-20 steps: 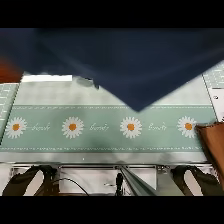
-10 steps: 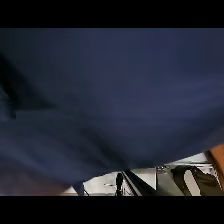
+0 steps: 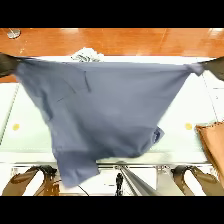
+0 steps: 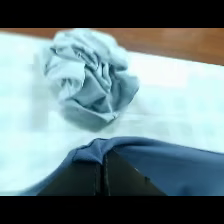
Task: Fold the shirts.
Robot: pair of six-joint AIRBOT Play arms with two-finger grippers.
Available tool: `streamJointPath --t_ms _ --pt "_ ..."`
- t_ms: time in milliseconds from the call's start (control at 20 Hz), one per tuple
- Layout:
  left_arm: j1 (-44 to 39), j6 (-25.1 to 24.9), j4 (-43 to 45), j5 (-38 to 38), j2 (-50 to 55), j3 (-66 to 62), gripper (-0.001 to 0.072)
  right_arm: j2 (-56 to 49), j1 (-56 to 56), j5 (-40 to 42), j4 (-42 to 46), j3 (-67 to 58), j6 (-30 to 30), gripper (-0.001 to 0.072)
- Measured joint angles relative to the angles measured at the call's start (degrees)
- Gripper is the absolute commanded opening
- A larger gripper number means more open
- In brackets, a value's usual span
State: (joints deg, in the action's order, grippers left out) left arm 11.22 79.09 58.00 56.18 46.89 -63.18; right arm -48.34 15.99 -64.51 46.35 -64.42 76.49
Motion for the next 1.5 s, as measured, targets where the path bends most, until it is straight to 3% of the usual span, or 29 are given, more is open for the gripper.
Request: streamJointPath --t_ms 250,450,500,550,600,800,950,1050,1250,1500 --pt "-2.84 -0.24 -1.92 -12.07 11.19 2.73 0.0023 -23.23 -5.14 10.80 -8.48 -3.17 -5.68 0.0019" --pt "-6.03 -0.37 -2.45 -15.63 17.38 3.13 0.0024 -38.99 -8.44 14.78 -11.96 -13.94 -4.07 0.0021" --pt "-6.82 -0.37 -2.62 -15.91 18.56 3.17 0.0055 -42.10 -8.87 15.04 -12.39 -16.52 -2.84 0.0130" --pt "-7.54 -0.42 -2.75 -16.55 19.61 3.19 0.0354 -44.50 -9.22 15.34 -13.22 -18.58 -1.64 0.0441" --pt "-8.07 -0.42 -2.78 -16.70 20.37 3.21 0.0687 -46.45 -9.35 15.52 -13.70 -20.20 -0.74 0.0627" --pt "-6.82 -0.24 -1.90 -13.57 21.88 1.51 0.0701 -49.64 -6.80 11.80 -16.65 -24.35 1.18 0.0626" --pt "-0.98 -0.22 0.55 -2.89 22.18 -0.92 0.0701 -48.17 -0.63 1.07 -15.47 -25.75 0.48 0.0620" --pt "4.48 -0.20 1.81 5.68 22.14 -0.07 0.0701 -45.27 3.23 -6.10 -9.53 -24.76 -0.02 0.0620" --pt "14.53 -0.68 3.15 17.16 20.61 9.33 0.0701 -34.75 8.02 -9.01 0.15 -12.20 -0.68 0.0620" --pt "22.95 -1.73 3.52 23.37 18.34 21.18 0.0701 -19.89 9.53 -5.22 -1.20 11.10 -5.33 0.0619"
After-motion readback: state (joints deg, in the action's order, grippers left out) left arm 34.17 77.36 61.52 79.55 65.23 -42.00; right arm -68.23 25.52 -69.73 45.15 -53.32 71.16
